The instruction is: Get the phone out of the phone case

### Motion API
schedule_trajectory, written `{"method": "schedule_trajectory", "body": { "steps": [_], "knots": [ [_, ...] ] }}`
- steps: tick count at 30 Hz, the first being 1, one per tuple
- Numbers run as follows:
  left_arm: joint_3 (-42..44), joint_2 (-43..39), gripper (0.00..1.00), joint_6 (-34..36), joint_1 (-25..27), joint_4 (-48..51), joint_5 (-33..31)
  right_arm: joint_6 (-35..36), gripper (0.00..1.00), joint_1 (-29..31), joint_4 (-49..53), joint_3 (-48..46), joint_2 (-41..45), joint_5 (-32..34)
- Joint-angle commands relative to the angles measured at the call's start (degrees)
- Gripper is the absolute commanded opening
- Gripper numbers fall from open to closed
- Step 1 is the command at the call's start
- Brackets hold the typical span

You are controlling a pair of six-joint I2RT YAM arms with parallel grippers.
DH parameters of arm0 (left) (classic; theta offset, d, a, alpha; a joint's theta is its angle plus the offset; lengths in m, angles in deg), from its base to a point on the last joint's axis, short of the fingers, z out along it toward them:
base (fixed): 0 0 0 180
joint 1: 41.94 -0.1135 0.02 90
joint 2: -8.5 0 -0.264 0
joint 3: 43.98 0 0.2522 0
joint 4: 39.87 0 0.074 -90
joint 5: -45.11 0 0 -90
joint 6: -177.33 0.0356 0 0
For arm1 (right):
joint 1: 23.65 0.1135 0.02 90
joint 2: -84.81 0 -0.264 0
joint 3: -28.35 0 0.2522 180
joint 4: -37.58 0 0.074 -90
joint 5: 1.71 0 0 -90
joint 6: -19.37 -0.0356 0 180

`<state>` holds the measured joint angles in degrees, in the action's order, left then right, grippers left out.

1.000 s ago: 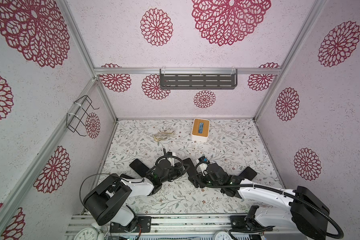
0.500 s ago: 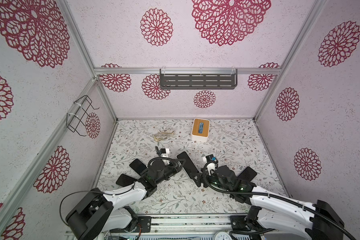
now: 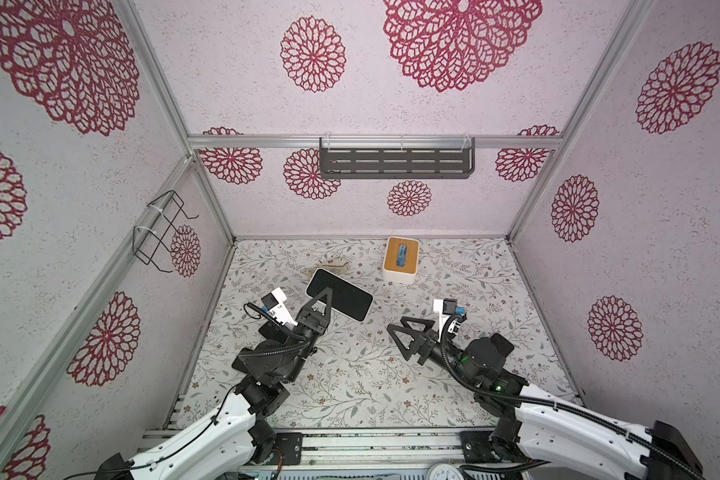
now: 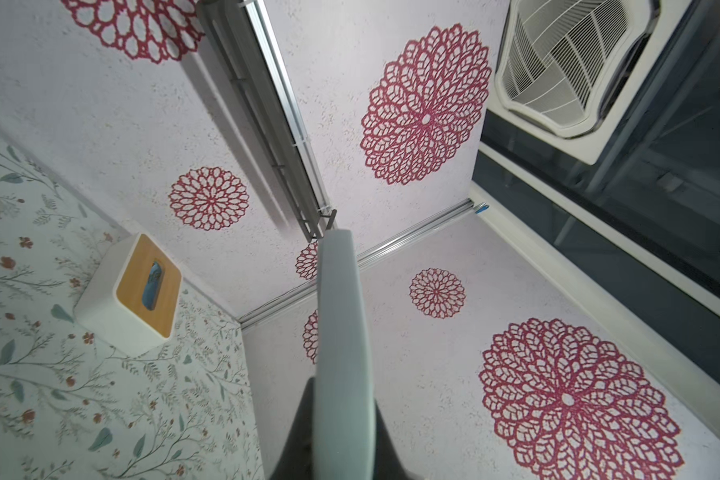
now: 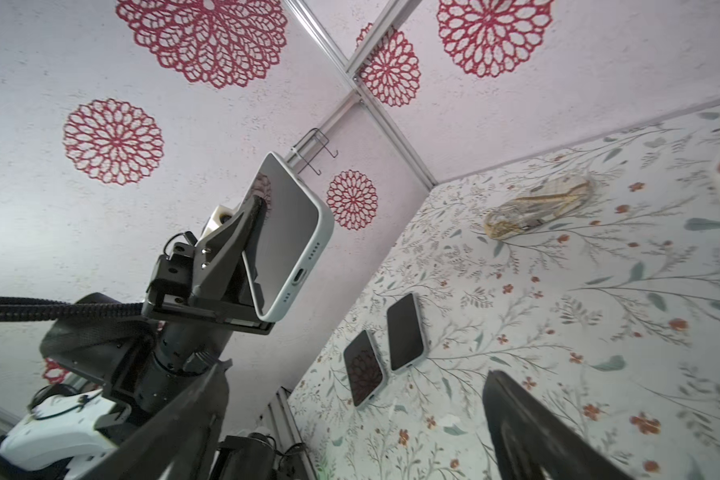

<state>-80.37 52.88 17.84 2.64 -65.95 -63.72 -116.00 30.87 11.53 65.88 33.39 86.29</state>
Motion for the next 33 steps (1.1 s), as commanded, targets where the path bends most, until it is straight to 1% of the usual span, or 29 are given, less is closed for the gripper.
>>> {"method": "schedule_trajectory", "body": {
  "steps": [1,3,6,8,13,15,20,23,27,33],
  "knots": [
    [1.35,2.38,0.00,-3.77,2.37,-15.77,-6.72,-5.41,0.96,-0.18,-19.22,1.29,-5.98,-6.12],
    [1.21,5.25,0.00,-4.54,4.00,-20.54,-7.89,-6.62,0.93,-0.16,-23.86,2.17,-9.53,-7.24],
    [1.05,8.49,0.00,-6.92,5.64,-23.45,-10.17,-7.66,0.89,0.00,-30.94,3.23,-13.62,-9.00],
    [1.25,10.22,0.00,-7.94,6.59,-25.54,-11.50,-7.71,0.86,0.10,-33.13,3.74,-14.98,-8.98],
    [1.27,13.93,0.00,-9.36,9.32,-29.59,-14.56,-7.37,0.77,0.09,-36.06,4.57,-16.73,-8.15],
    [1.21,15.32,0.00,-9.65,10.13,-31.39,-15.52,-7.67,0.70,0.11,-37.35,5.11,-17.45,-8.54],
    [0.31,18.83,0.00,-9.92,11.30,-35.50,-15.56,-7.98,0.57,0.10,-37.00,6.46,-18.52,-8.81],
    [0.43,19.43,0.00,-10.39,11.57,-35.80,-16.02,-8.24,0.50,0.10,-36.94,6.69,-18.65,-9.25],
    [0.70,19.14,0.00,-10.49,11.98,-35.13,-17.17,-8.58,0.46,0.10,-37.01,5.94,-18.47,-8.99],
    [0.42,17.17,0.00,-12.19,12.64,-29.13,-19.42,-9.12,0.37,0.06,-37.84,4.95,-18.42,-8.56]
  ]
}}
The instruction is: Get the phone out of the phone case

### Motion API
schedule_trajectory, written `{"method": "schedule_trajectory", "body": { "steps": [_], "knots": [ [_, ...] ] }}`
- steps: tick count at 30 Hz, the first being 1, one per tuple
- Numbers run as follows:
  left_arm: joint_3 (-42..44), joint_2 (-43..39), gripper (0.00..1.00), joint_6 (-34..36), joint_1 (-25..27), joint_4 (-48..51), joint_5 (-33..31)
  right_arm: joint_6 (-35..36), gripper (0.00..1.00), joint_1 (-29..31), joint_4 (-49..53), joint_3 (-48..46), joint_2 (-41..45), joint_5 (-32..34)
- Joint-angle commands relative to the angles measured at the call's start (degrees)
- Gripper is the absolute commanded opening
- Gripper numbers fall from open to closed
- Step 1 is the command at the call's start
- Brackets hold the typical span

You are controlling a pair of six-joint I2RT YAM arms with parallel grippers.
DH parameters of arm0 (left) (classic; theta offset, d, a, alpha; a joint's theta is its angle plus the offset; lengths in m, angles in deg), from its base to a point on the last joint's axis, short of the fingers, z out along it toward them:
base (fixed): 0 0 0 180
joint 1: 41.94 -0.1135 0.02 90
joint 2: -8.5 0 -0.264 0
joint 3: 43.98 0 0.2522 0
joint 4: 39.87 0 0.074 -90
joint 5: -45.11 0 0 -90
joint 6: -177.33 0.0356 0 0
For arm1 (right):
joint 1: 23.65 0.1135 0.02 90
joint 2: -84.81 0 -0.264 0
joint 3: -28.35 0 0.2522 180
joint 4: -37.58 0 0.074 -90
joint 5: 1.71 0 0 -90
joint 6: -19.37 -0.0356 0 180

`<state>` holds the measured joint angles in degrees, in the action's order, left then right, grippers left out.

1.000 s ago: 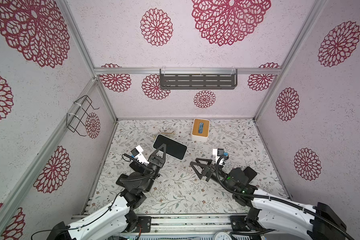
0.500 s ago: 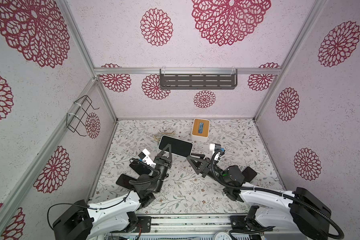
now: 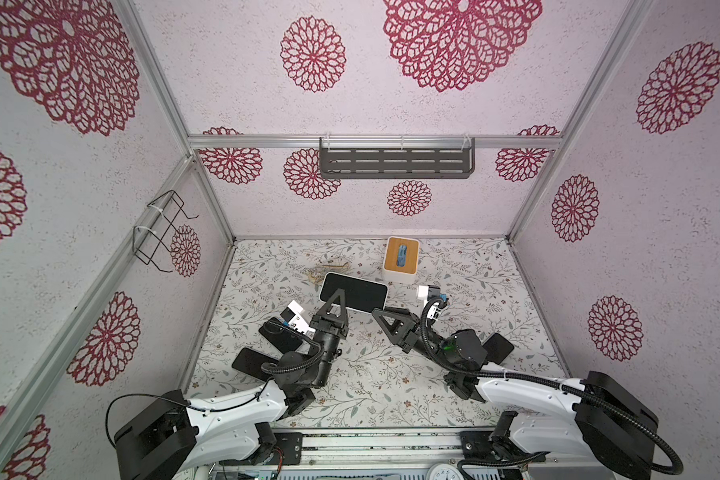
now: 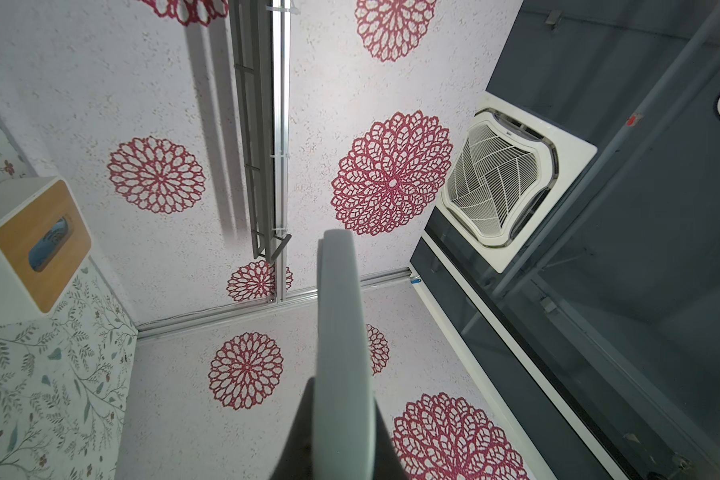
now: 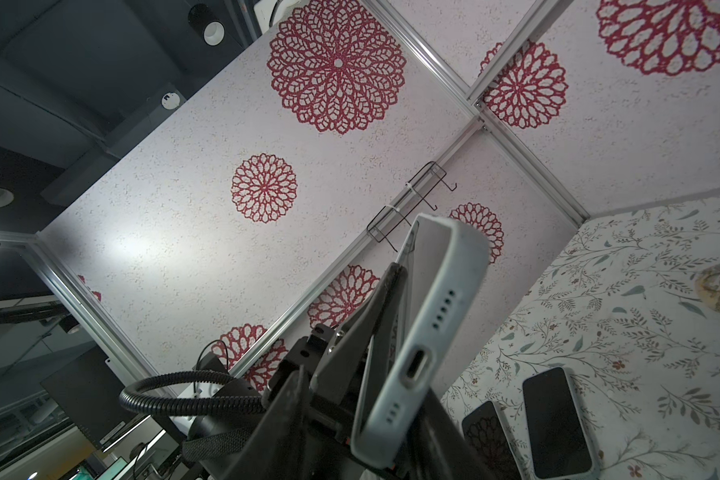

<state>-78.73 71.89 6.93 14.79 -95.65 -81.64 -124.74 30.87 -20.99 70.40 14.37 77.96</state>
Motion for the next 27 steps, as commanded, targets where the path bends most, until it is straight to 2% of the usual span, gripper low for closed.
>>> {"method": "schedule_trajectory", "body": {
  "steps": [1,7,12,15,18,21,24,27],
  "knots": [
    [-1.36,-2.19,0.00,-1.40,0.57,1.44,-1.56,-0.36,0.35,0.06,-5.25,0.36,0.62,-0.22],
    [-1.62,-4.36,0.00,-3.11,0.90,6.56,-3.19,-0.47,0.20,0.08,-4.98,0.67,0.49,-0.38],
    [-3.27,-6.68,0.00,-4.66,1.10,14.03,-3.51,-0.42,0.01,0.11,-4.11,0.90,0.30,-0.65],
    [-4.16,-8.10,0.00,-5.55,1.19,17.79,-3.93,0.32,0.00,0.06,-3.33,0.89,0.59,-1.35],
    [-5.80,-10.69,0.00,-7.41,1.10,26.31,-3.90,2.56,0.00,0.14,-1.27,0.80,1.32,-4.05],
    [-7.92,-13.10,0.00,-7.64,0.93,33.40,-3.68,8.20,0.00,0.07,4.59,0.64,3.05,-6.44],
    [-10.72,-14.78,0.00,-7.75,0.25,40.66,-2.64,16.26,0.00,0.06,12.92,0.96,5.58,-7.24],
    [-12.32,-15.28,0.00,-7.79,-0.46,43.82,-0.76,25.97,0.00,0.12,22.41,2.16,7.91,-7.06]
  ]
}}
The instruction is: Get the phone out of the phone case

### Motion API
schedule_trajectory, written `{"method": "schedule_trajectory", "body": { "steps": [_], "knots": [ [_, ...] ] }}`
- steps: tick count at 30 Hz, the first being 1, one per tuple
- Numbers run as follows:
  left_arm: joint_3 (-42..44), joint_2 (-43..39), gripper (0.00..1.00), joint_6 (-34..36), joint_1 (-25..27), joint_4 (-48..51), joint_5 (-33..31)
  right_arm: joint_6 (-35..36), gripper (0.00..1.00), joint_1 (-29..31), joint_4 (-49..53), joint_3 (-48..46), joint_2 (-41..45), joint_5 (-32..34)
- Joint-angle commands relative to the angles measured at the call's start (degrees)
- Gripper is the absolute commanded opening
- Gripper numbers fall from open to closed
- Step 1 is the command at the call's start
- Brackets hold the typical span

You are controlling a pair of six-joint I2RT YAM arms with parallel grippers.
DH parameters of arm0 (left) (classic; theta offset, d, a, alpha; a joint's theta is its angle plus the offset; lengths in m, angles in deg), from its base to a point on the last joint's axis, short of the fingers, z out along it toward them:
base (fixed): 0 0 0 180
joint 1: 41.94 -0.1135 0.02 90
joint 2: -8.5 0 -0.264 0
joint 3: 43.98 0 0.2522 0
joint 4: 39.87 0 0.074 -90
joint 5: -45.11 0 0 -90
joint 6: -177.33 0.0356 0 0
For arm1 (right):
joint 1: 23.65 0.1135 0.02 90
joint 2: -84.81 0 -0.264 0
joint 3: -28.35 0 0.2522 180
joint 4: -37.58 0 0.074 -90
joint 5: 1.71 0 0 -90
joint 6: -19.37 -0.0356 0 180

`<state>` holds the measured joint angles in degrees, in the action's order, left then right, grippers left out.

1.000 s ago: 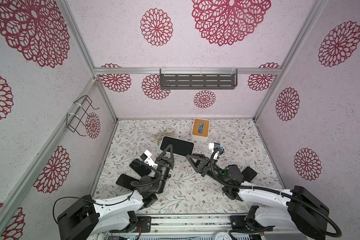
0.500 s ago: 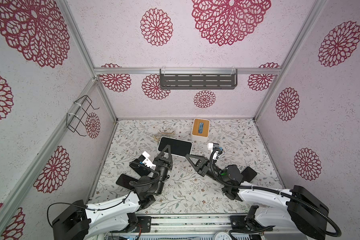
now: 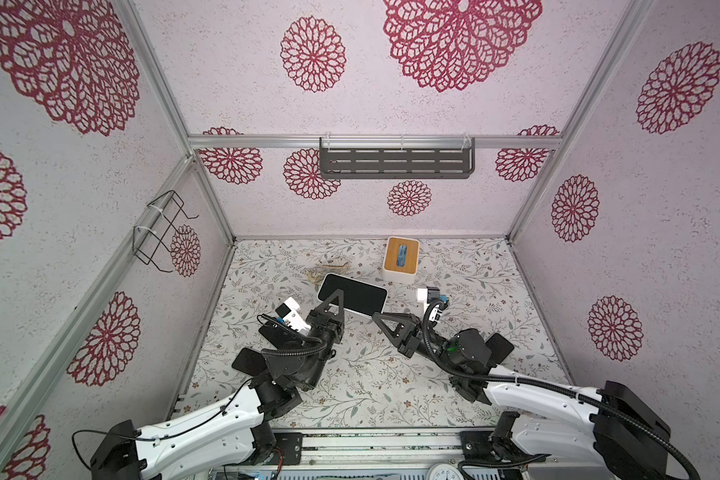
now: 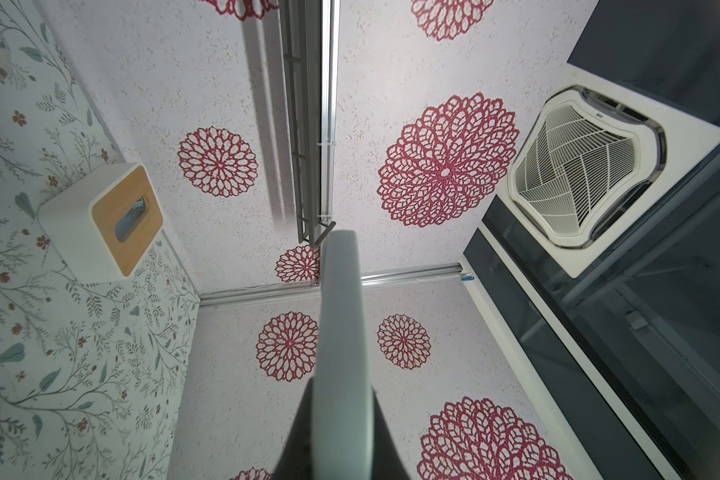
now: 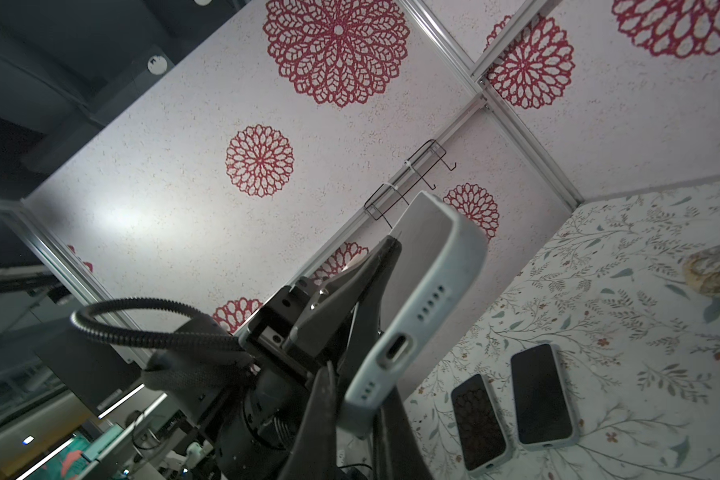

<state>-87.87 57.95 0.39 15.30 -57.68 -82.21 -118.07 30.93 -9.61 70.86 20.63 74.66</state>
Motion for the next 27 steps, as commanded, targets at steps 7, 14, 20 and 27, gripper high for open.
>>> {"method": "schedule_trajectory", "body": {
  "steps": [7,14,20,27],
  "knots": [
    [-5.43,-0.27,0.00,-1.44,-1.46,7.80,2.33,34.55,0.00,-0.16,23.55,5.36,4.61,0.51],
    [-7.04,1.66,0.00,-1.87,-2.29,7.43,5.33,45.42,0.00,-0.18,31.18,9.91,4.71,8.56],
    [-7.93,1.88,0.00,-1.90,-3.69,7.59,8.04,53.44,0.00,-0.31,31.94,12.32,3.97,16.59],
    [-6.89,0.08,0.00,-1.29,-5.62,6.28,9.46,50.70,0.23,-1.96,30.29,7.94,9.66,14.51]
  ]
}}
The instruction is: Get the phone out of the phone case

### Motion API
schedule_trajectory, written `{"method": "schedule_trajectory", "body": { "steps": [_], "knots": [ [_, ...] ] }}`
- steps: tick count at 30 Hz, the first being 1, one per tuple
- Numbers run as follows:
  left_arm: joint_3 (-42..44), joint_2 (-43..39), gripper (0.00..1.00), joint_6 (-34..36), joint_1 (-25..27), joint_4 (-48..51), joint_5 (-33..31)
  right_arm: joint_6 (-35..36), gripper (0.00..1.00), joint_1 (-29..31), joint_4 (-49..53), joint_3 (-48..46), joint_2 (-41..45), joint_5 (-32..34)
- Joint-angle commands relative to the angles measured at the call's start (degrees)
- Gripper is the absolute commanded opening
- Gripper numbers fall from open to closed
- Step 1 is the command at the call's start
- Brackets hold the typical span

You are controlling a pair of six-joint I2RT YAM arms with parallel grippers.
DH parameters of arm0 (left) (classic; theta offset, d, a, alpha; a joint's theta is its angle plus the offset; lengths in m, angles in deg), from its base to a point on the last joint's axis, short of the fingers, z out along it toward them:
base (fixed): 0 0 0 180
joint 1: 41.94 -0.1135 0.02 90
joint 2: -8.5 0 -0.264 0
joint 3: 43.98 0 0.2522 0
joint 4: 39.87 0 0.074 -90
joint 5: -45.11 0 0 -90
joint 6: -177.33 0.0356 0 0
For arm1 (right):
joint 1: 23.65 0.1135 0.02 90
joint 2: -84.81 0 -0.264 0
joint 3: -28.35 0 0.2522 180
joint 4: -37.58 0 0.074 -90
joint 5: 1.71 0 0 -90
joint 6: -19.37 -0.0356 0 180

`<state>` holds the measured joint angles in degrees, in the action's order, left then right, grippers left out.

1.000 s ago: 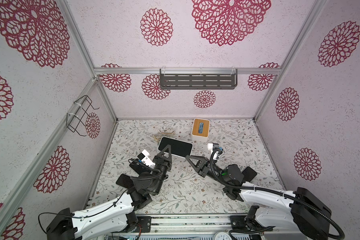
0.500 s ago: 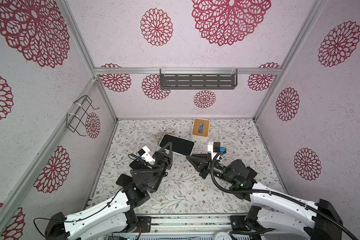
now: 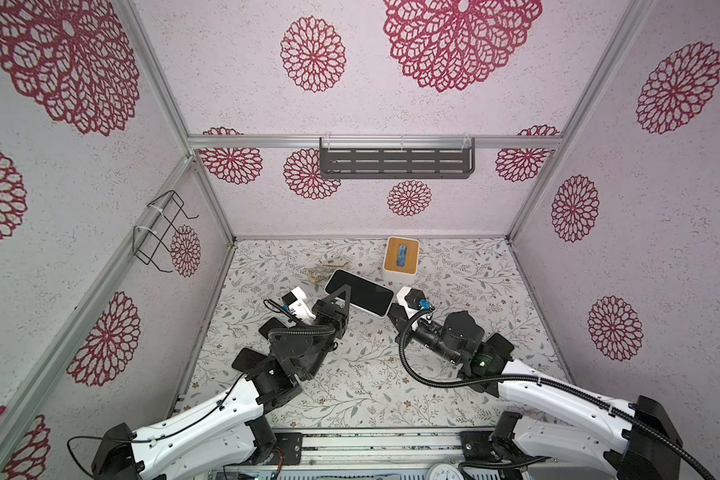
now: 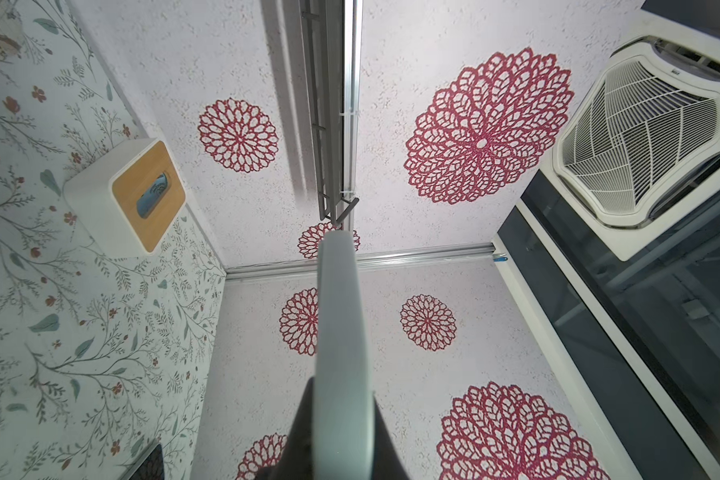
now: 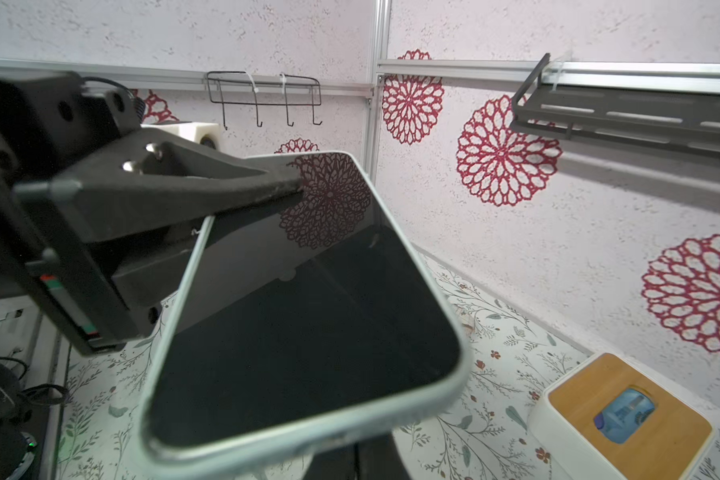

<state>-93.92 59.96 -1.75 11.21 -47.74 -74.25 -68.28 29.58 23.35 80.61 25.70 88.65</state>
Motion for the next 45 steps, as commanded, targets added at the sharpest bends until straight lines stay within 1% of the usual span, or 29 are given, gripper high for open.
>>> {"method": "schedule_trajectory", "body": {
  "steps": [1,2,3,4,6,8,11,12,14,20,23,25,28,31,36,45],
  "knots": [
    [-0.67,-2.29,0.00,1.17,-1.64,-3.88,1.52,-0.78,0.41,-0.89,-3.21,-3.69,6.39,-0.40],
    [-0.43,-2.58,0.00,1.40,-1.62,-4.14,1.49,-3.18,0.57,-1.31,-3.74,-5.31,8.19,-1.49],
    [-0.22,-2.66,0.00,1.69,-1.73,-4.64,1.44,-5.53,0.65,-1.63,-4.27,-6.26,9.21,-2.74],
    [0.09,-2.48,0.00,1.79,-1.80,-5.49,1.42,-8.28,0.70,-1.80,-5.12,-7.20,10.07,-3.96],
    [0.91,-1.63,0.00,1.73,-1.90,-8.58,1.70,-15.20,0.77,-1.96,-7.53,-7.97,10.15,-5.08],
    [1.20,-0.53,0.00,1.26,-1.90,-10.68,1.95,-22.96,0.80,-2.06,-12.43,-8.40,8.41,-7.13],
    [1.20,0.80,0.00,0.38,-1.90,-11.90,2.28,-33.15,0.80,-2.05,-20.26,-7.87,4.54,-10.42],
    [1.12,1.07,0.00,0.00,-1.90,-12.10,2.46,-35.31,0.79,-2.06,-23.01,-7.70,3.21,-11.44],
    [0.95,1.18,0.00,-0.10,-1.90,-11.89,2.46,-37.53,0.77,-2.02,-24.47,-6.53,1.18,-13.21],
    [1.10,0.48,0.00,-0.09,-1.73,-10.91,2.29,-40.08,0.72,-2.03,-27.90,-5.64,-1.06,-15.21],
    [1.14,0.57,0.00,-0.05,-1.64,-10.93,2.30,-40.78,0.66,-2.00,-28.78,-5.32,-1.70,-14.88],
    [1.20,0.74,0.00,-0.05,-1.64,-11.08,2.28,-41.37,0.61,-2.14,-29.85,-4.89,-2.55,-15.60],
    [1.12,0.74,0.00,-0.09,-1.62,-11.16,2.30,-41.37,0.51,-2.16,-29.80,-4.23,-3.48,-15.76],
    [1.20,0.60,0.00,-0.12,-1.54,-11.16,2.13,-41.46,0.44,-2.15,-30.36,-4.22,-4.11,-16.15],
    [1.20,0.13,0.00,0.15,-1.64,-10.63,1.95,-41.57,0.36,-2.14,-30.81,-4.36,-4.93,-16.92],
    [0.79,0.21,0.00,0.34,-1.64,-9.99,2.33,-40.39,0.06,-2.53,-30.75,-4.40,-5.06,-16.49]
  ]
}}
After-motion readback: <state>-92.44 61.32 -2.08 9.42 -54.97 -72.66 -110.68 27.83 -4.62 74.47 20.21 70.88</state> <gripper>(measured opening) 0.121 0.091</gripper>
